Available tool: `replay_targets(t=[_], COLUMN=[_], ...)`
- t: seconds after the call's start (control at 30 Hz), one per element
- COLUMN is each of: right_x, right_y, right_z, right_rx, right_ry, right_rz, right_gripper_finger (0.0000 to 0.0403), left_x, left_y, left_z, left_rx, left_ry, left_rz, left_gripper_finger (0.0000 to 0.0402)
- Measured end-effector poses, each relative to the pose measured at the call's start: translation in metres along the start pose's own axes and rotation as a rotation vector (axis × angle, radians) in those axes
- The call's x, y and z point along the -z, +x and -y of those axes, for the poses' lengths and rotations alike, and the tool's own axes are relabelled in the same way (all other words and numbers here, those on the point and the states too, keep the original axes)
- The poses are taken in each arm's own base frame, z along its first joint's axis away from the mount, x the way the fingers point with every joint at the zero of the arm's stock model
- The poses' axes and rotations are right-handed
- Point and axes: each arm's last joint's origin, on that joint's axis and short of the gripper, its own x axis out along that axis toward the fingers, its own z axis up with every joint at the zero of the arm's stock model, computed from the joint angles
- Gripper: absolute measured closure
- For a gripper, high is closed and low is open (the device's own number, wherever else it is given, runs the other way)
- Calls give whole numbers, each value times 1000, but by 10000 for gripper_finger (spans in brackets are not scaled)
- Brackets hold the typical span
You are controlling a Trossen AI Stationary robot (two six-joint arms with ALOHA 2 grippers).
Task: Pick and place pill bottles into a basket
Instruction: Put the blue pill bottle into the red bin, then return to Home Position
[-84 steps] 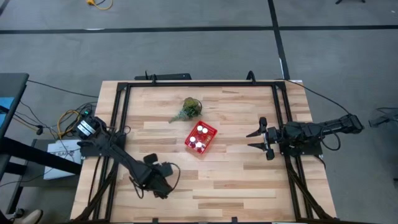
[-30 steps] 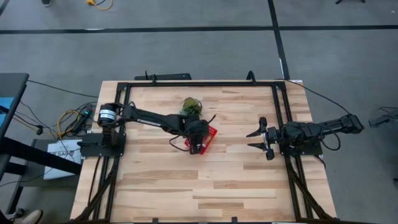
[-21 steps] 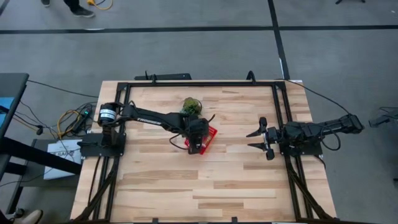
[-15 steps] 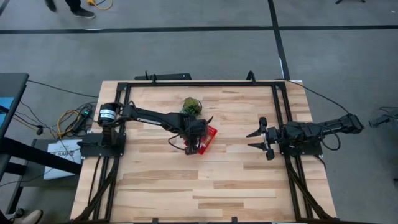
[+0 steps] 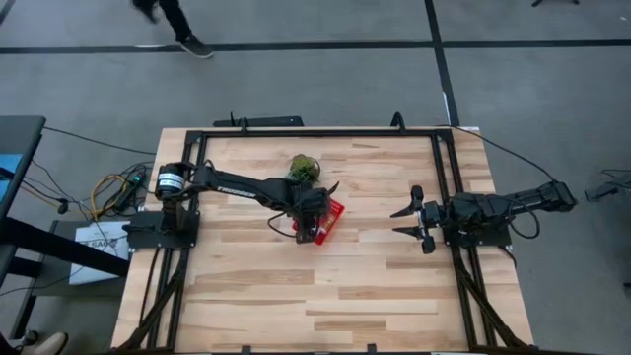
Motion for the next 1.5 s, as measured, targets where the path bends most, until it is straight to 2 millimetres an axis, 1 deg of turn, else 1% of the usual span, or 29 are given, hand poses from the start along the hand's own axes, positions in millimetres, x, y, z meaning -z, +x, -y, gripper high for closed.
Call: replay_targets(t=[0.37, 0.5, 0.57, 0.77, 0.97, 1.07, 1.2, 1.27, 1.37, 1.43, 1.5], right_x=[0, 0, 0, 0, 0, 0, 0, 0, 0, 0, 0], right_y=[0, 0, 0, 0, 0, 0, 0, 0, 0, 0, 0], right_z=[0, 0, 0, 0, 0, 0, 0, 0, 0, 0, 0], right_rx=[0, 0, 0, 0, 0, 0, 1, 1, 0, 0, 0], right_ry=[0, 0, 0, 0, 0, 0, 0, 0, 0, 0, 0], right_rz=[0, 0, 0, 0, 0, 0, 0, 0, 0, 0, 0], right_gripper_finger=[234, 234, 234, 234, 234, 234, 234, 234, 234, 234, 234], left_x=[0, 0, -1, -15, -21, -22, -24, -25, -22, -17, -7], left_y=[0, -5, -10, -30, -50, -66, -96, -113, -137, -148, -156], left_z=[0, 3, 3, 6, 11, 18, 29, 30, 27, 25, 23], left_rx=[-1, -7, -7, -36, -68, -55, -39, -35, -36, -36, -28], left_ry=[12, 38, 43, 67, 86, 112, 182, 200, 203, 196, 194], left_rz=[0, 7, 6, 20, -10, 27, 140, 209, 283, 319, 356], left_gripper_finger=[204, 188, 184, 171, 156, 154, 154, 154, 154, 154, 154])
